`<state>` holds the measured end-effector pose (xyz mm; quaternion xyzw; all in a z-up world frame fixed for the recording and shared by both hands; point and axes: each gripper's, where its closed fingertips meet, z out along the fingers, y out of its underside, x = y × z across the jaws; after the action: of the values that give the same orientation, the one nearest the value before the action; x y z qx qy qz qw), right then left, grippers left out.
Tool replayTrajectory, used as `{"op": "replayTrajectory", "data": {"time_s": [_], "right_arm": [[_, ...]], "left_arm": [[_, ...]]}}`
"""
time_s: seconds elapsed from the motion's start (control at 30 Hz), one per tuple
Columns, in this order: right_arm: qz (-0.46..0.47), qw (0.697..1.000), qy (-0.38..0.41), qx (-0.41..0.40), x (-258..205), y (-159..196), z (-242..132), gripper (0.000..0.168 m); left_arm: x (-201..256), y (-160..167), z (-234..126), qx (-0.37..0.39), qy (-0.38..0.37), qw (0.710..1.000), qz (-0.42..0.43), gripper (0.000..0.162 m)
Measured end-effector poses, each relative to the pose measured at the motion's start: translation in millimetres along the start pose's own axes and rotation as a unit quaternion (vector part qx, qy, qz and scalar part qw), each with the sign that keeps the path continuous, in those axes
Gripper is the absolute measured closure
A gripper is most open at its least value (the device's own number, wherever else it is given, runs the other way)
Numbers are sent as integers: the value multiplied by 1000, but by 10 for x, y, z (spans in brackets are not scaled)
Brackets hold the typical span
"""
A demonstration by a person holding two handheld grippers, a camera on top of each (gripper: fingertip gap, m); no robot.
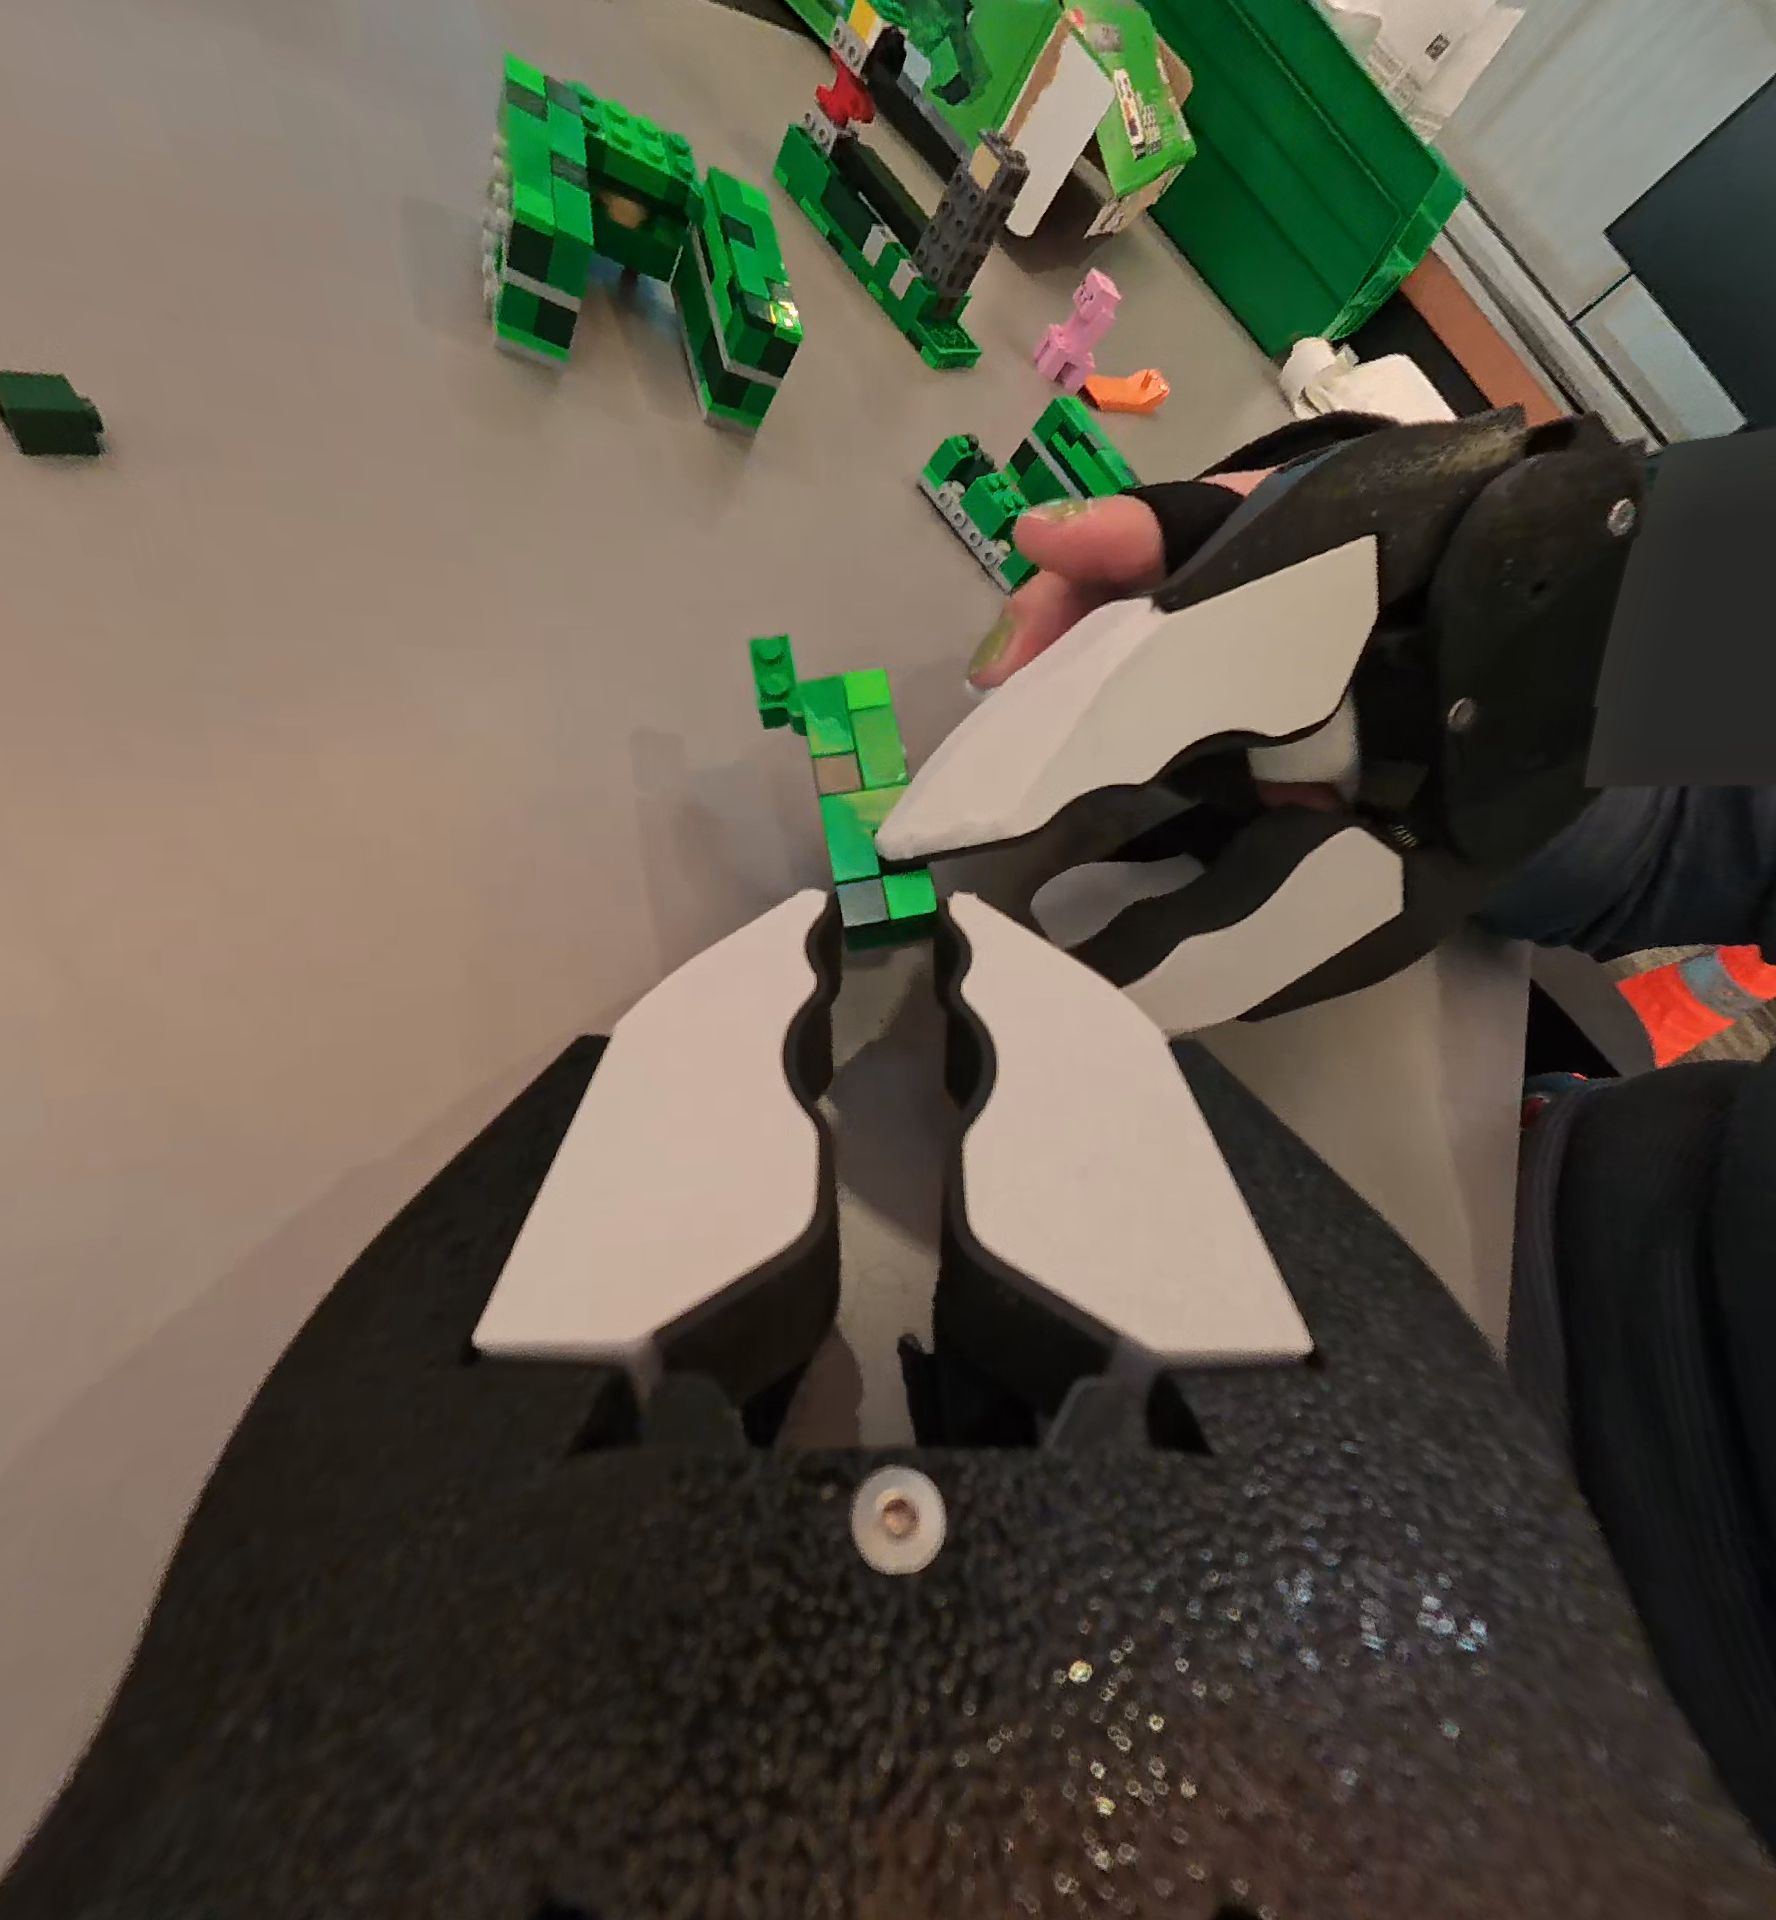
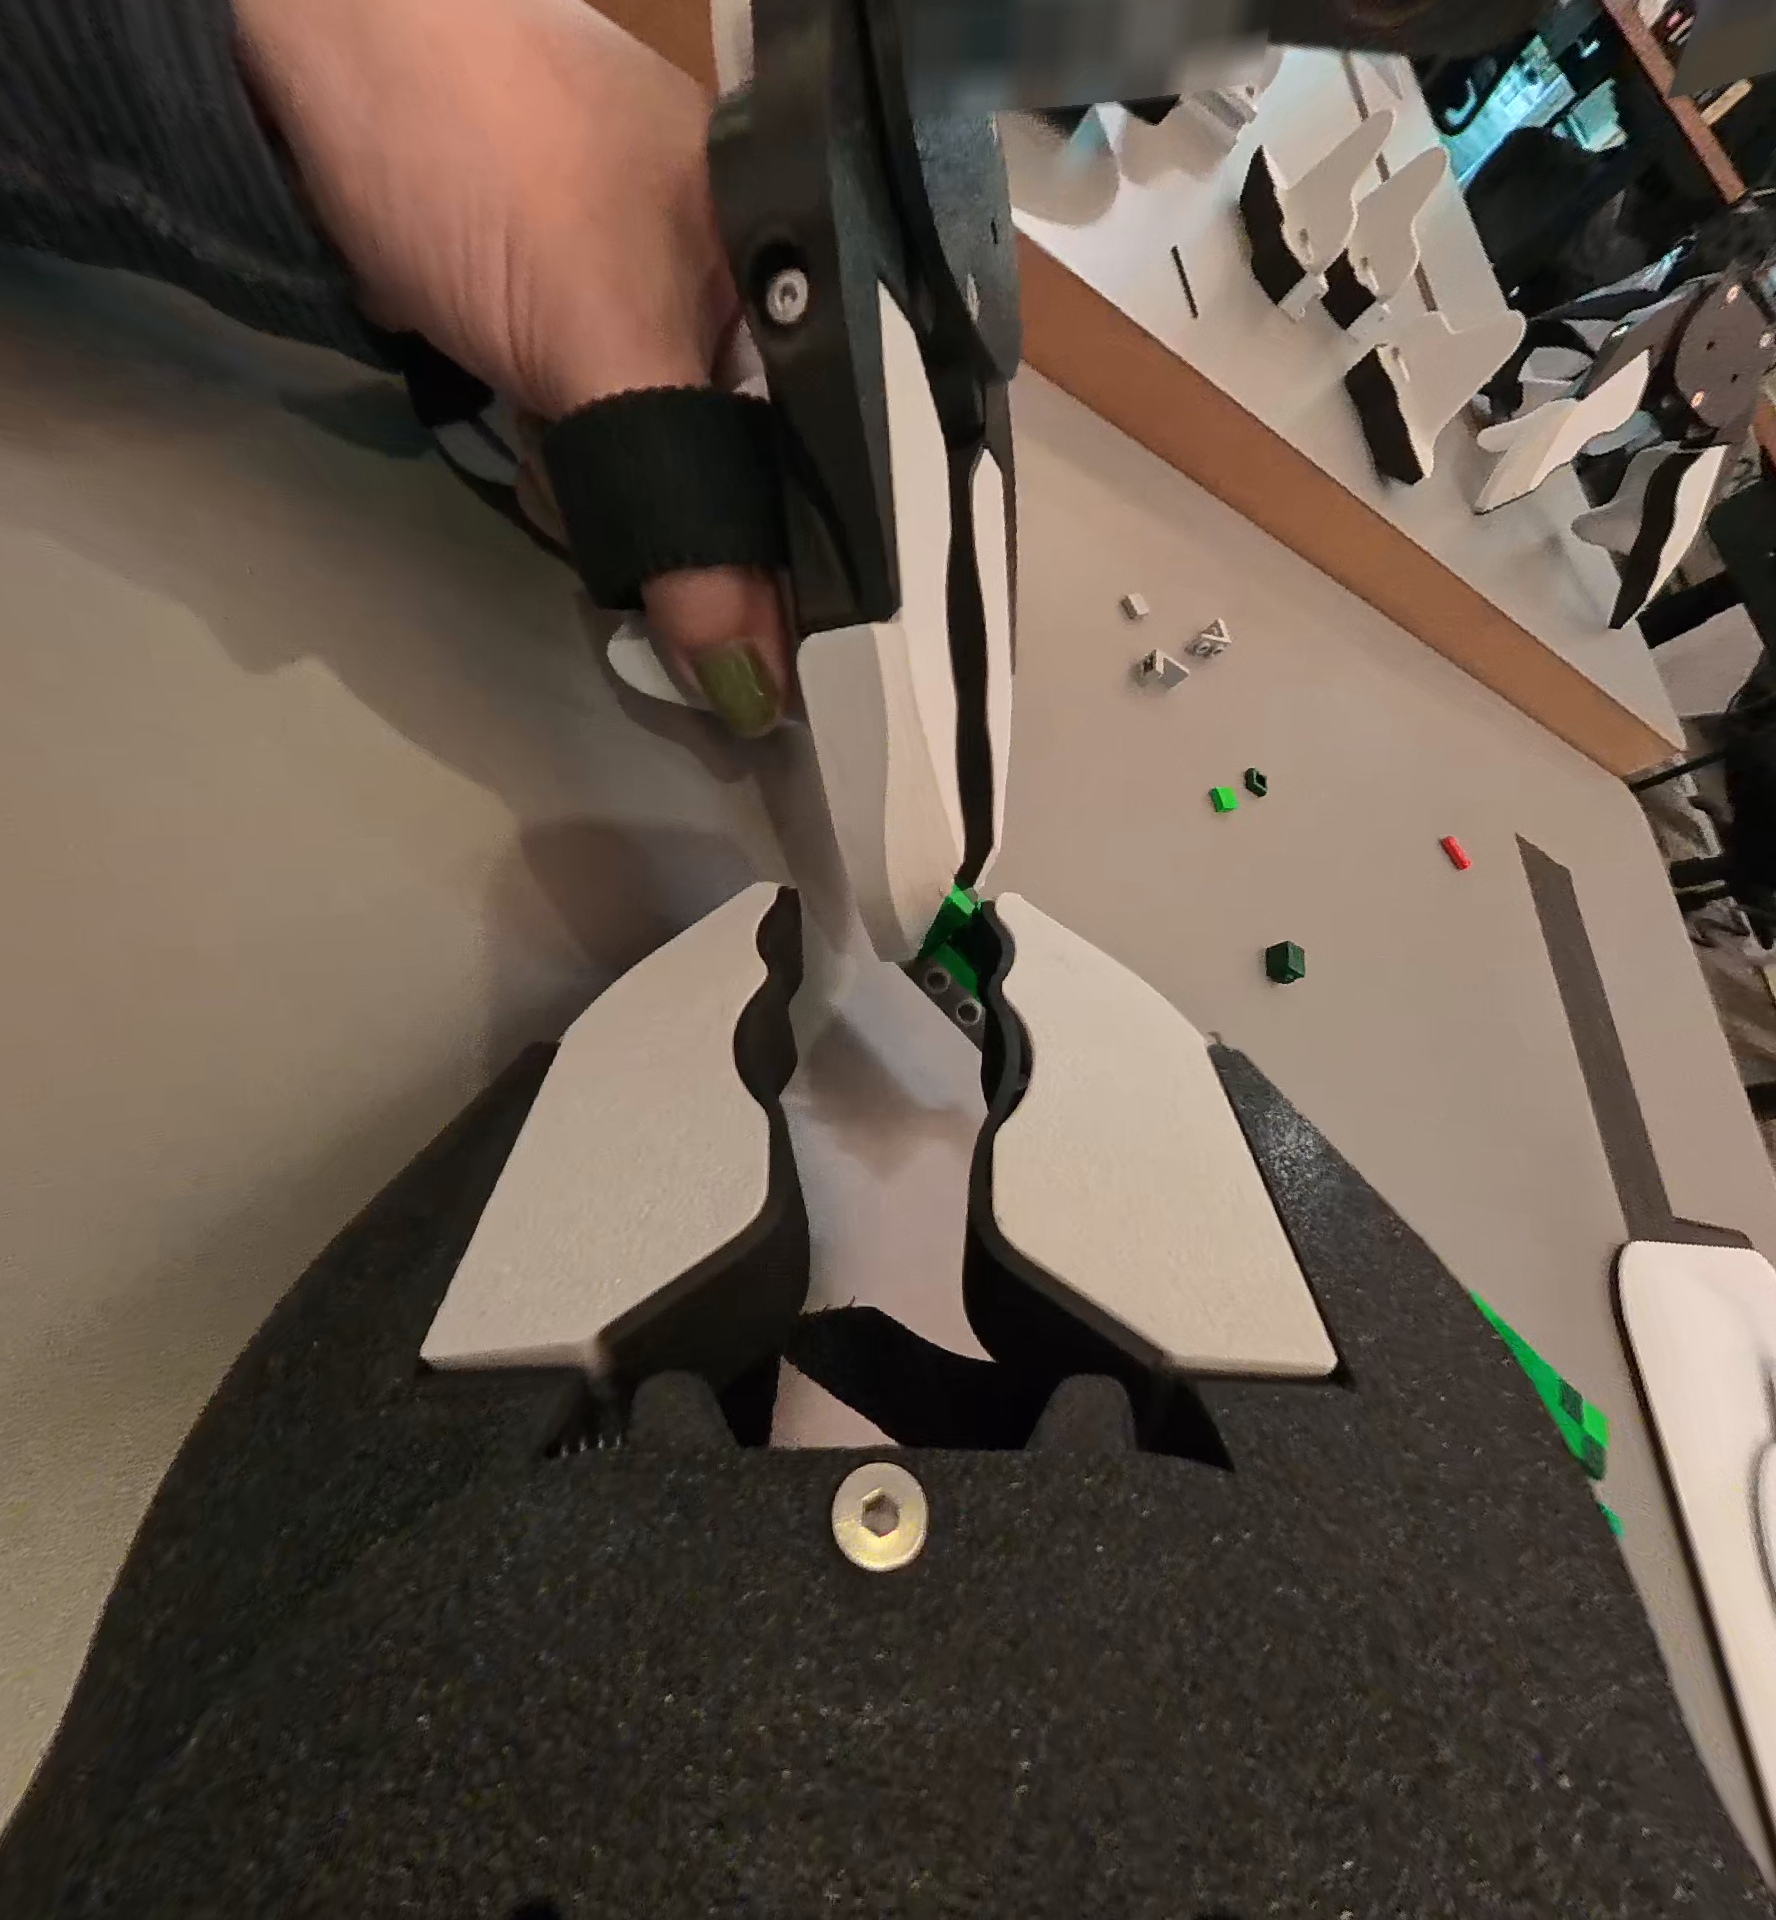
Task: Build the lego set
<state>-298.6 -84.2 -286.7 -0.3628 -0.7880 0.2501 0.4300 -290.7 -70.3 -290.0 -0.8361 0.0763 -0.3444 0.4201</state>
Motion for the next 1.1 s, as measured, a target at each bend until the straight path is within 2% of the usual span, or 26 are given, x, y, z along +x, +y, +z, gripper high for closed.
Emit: {"op": "replayTrajectory", "data": {"time_s": [0.23,0.53,0.63,0.7,0.77,0.8,0.97,1.1], "right_arm": [[-12,999,37,2,68,-30,-16,149],[8,999,38,-9,68,-44,-24,151],[14,999,32,5,70,-59,-32,150],[10,999,26,19,78,-89,-65,136],[-23,999,32,3,102,-38,-86,122],[-53,998,36,-5,103,-9,-90,121],[-245,964,97,-33,94,5,-106,132],[-311,942,114,-54,85,7,-90,140]], "left_arm": [[36,-24,-20,13,22,1000,-17,146],[53,-38,-39,20,39,998,-34,146],[57,-44,-40,22,41,998,-36,146],[53,-64,-60,31,45,997,-47,146],[55,-67,-74,33,54,996,-61,146],[56,-63,-75,32,58,996,-66,146],[79,-19,-53,15,69,995,-77,146],[85,-14,-53,13,73,994,-81,146]]}}
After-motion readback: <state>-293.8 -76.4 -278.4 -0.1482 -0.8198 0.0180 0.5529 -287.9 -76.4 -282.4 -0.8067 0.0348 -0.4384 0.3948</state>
